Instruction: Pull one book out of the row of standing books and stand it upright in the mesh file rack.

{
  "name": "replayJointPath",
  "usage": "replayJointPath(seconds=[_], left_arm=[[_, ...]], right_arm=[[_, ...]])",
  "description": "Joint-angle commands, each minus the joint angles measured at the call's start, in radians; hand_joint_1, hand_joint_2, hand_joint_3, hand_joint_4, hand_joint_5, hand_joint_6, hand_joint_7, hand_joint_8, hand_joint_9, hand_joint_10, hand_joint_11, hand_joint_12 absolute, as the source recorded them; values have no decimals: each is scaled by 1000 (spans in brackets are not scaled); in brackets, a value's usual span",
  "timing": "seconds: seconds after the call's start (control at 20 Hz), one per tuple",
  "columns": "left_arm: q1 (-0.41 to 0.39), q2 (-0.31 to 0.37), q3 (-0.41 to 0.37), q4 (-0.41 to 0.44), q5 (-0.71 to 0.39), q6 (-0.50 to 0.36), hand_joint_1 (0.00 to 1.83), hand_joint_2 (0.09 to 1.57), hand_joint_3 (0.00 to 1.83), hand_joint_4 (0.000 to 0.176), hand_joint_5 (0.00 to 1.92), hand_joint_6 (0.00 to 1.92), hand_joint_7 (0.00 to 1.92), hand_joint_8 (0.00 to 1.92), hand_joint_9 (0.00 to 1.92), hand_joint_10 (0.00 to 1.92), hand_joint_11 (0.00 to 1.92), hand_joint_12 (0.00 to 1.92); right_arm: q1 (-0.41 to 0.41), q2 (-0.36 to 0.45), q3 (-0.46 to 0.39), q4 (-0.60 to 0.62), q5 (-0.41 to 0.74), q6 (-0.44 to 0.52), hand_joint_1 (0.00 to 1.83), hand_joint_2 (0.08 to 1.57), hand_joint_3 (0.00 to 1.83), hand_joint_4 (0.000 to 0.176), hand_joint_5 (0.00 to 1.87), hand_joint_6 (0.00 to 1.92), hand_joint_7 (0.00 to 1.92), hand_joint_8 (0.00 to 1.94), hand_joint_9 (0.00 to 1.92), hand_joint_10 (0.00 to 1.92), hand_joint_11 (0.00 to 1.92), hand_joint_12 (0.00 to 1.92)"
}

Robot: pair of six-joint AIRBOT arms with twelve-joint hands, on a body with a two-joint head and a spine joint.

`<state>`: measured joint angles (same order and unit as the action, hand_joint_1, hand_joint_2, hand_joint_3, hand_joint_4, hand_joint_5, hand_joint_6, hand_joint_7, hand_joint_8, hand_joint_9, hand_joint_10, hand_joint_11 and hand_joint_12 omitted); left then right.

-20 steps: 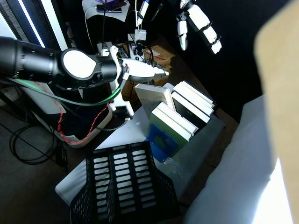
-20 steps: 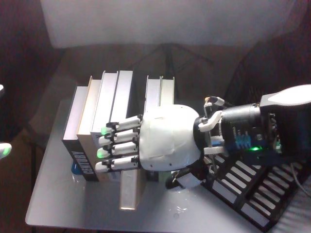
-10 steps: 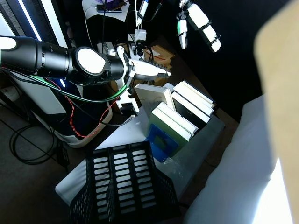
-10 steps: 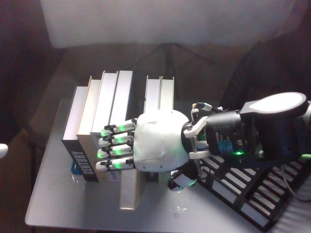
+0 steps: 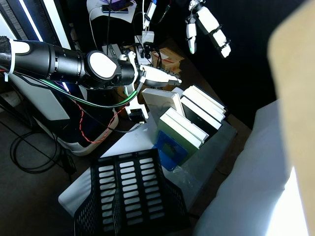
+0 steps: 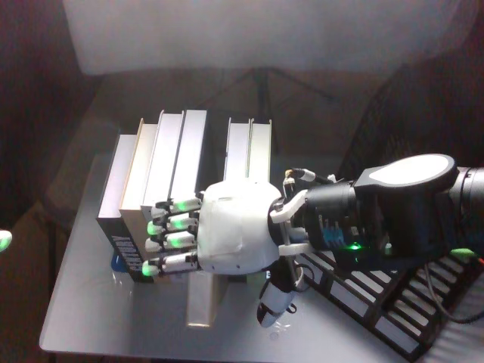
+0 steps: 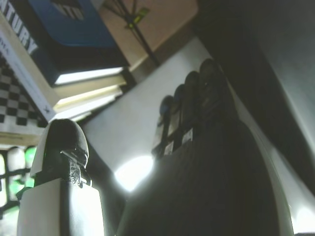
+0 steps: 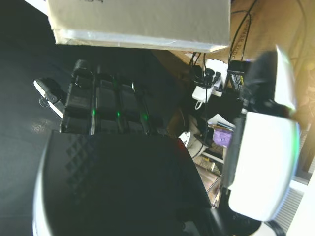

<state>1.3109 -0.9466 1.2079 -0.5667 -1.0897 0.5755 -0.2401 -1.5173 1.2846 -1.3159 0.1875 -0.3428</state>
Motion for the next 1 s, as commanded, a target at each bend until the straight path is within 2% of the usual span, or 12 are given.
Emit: replayJointPath(seconds=[0.0,0.15,0.2,0.4,0.5,0.55,0.6,0.65,0.75,0.8,0.85,0.95], left_arm=[[-4,0,2,-25,-118,-3,669,1177,0,39,0,0,0,0,0,0,0,0],[-1,0,-2,-34,-128,-4,663,1178,0,34,11,4,0,0,0,0,12,8],[0,1,-3,-35,-132,-4,645,1171,0,36,41,15,0,0,0,0,2,4],[8,3,-6,-39,-144,-11,550,1176,1,1,103,26,0,0,0,0,0,0],[9,3,-8,-40,-150,-12,572,1173,0,9,75,8,0,0,0,0,0,0],[9,3,-9,-40,-154,-13,560,1167,0,33,25,1,0,0,0,0,0,0],[9,4,-10,-43,-160,-15,551,1163,0,54,4,0,0,0,0,0,0,0],[11,5,-11,-44,-165,-17,562,1152,0,74,0,0,0,0,0,0,0,0],[28,10,-22,-54,-187,-20,653,1110,0,83,14,5,0,0,0,0,0,0],[37,11,-25,-61,-196,-23,638,1070,0,88,10,10,0,0,0,0,0,209],[50,14,-30,-73,-210,-28,586,1036,0,81,0,0,0,0,0,0,0,36],[60,17,-35,-82,-218,-30,566,1057,10,56,11,4,0,0,0,0,0,33]], right_arm=[[-1,0,-2,17,42,-6,670,890,0,67,5,1,0,0,1,0,7,3],[-12,-13,-2,-1,35,-14,922,1056,0,76,235,13,142,26,127,31,4,299],[-13,-19,-1,-15,30,-14,1131,1116,5,17,464,88,296,37,194,68,0,59],[-16,-37,12,-22,29,-16,1193,1062,3,31,635,12,475,4,278,15,0,385],[-16,-41,12,-28,29,-17,1201,1027,0,0,798,54,597,11,370,44,0,690],[-17,-46,13,-33,29,-17,1164,1114,7,0,794,67,540,2,317,27,0,391],[-19,-55,18,-35,25,-17,1059,1235,41,0,682,1178,425,22,131,71,0,77],[-21,-59,21,-35,25,-17,1078,1257,0,0,717,1328,506,15,51,566,0,389],[-29,-67,23,-35,24,-17,910,1423,10,0,460,1733,391,47,1,482,0,151],[-32,-68,23,-35,24,-18,212,1541,127,0,91,985,196,73,0,238,0,34],[-37,-73,24,-36,21,-18,8,1570,170,0,3,729,151,73,0,140,0,0],[-41,-76,26,-38,17,-18,1,1571,171,0,0,719,150,72,0,136,0,0]])
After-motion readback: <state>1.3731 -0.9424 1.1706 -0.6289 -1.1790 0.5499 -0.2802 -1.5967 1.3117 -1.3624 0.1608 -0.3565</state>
